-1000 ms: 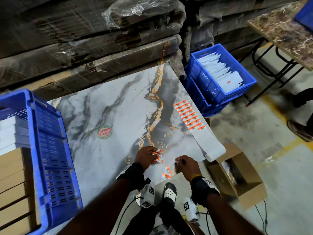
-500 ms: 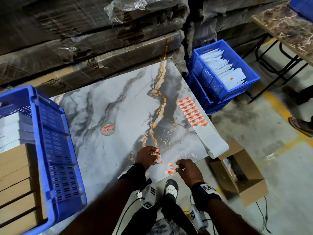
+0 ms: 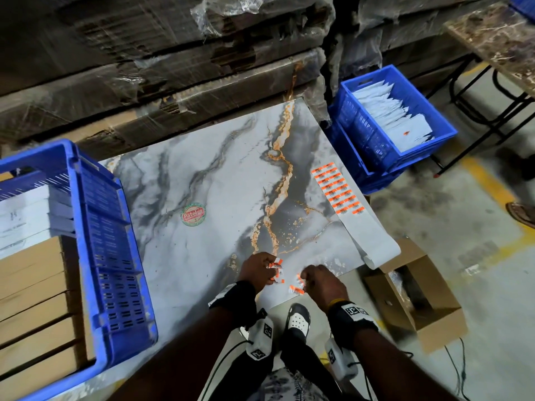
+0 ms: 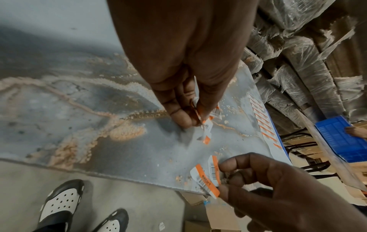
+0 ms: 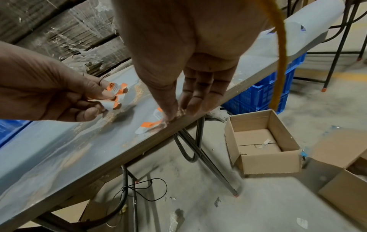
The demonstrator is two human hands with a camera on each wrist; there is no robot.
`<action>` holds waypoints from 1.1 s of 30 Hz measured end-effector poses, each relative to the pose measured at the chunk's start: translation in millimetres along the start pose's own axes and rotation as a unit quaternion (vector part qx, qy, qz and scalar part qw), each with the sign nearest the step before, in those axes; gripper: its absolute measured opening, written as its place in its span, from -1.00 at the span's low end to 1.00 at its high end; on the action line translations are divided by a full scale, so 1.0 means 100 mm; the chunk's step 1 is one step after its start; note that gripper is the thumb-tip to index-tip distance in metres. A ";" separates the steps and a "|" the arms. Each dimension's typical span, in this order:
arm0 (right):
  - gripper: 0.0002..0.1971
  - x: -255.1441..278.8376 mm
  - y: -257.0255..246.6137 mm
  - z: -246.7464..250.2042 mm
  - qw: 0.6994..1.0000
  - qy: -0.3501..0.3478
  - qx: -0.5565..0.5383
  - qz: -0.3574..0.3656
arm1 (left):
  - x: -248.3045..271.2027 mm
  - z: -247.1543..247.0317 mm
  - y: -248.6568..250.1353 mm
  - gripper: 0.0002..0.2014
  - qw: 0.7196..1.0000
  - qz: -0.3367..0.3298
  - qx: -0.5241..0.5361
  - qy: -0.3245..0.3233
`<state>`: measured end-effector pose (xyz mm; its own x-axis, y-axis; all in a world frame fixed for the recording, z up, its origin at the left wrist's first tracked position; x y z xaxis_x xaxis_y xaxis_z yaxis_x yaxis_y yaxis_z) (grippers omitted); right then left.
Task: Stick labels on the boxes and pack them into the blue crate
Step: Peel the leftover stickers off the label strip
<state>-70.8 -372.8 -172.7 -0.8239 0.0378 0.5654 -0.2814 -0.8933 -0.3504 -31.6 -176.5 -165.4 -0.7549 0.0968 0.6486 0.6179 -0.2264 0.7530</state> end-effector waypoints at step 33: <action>-0.42 0.11 0.09 -0.02 0.987 -0.024 -0.140 0.078 | 0.05 0.06 0.09 -0.91 0.999 0.030 -0.004 -0.024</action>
<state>-83.2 -379.6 -171.2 -0.8459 -0.1171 0.5204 -0.2836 -0.7276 -0.6246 -28.5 -172.1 -155.1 -0.7048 0.1296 0.6974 0.6601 -0.2401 0.7117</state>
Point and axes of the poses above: each hand's wrist, its own x-axis away from the middle knuckle, its own z-axis out of the back of the hand, y = z × x, the point moved 2 cm from there along -x, towards the middle knuckle, and after that the axes turned 1 degree about -z, right-handed, at the moved point
